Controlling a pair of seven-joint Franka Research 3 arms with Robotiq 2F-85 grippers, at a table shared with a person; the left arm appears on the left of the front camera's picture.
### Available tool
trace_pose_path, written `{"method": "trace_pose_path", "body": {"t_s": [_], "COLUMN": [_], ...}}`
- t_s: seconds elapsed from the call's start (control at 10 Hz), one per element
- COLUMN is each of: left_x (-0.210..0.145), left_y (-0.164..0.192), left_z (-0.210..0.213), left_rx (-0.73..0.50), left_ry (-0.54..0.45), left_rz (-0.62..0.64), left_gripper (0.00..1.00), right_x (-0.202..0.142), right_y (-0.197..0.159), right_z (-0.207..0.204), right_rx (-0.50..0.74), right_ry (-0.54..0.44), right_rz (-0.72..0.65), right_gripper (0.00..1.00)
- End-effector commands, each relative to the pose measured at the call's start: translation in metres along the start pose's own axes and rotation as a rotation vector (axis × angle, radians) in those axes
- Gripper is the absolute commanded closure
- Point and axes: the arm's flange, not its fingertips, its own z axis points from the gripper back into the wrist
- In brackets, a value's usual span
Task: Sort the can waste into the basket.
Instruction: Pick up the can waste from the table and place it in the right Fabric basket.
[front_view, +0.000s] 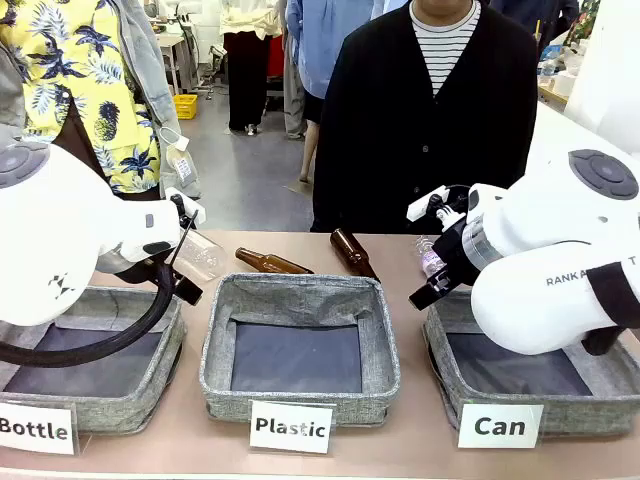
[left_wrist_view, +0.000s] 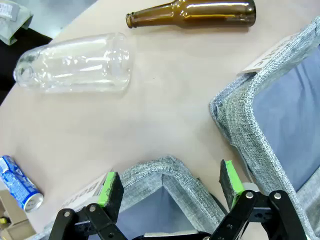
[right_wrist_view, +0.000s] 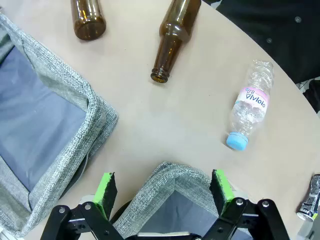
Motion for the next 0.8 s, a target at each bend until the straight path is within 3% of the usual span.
{"method": "trace_pose_path", "body": {"t_s": [0.0,0.7], "left_x": [0.0000,0.0000], "left_y": [0.0000,0.0000], "left_z": [0.0000,0.0000], "left_rx": [0.000,0.000], "left_ry": [0.000,0.000], "left_rz": [0.000,0.000], "left_gripper": [0.00,0.00], "right_x": [0.0000,0.0000], "right_y": [0.0000,0.0000], "right_z": [0.0000,0.0000], "right_rx": [0.000,0.000], "right_ry": [0.000,0.000], "right_rz": [0.000,0.000], "right_gripper": [0.00,0.00]}}
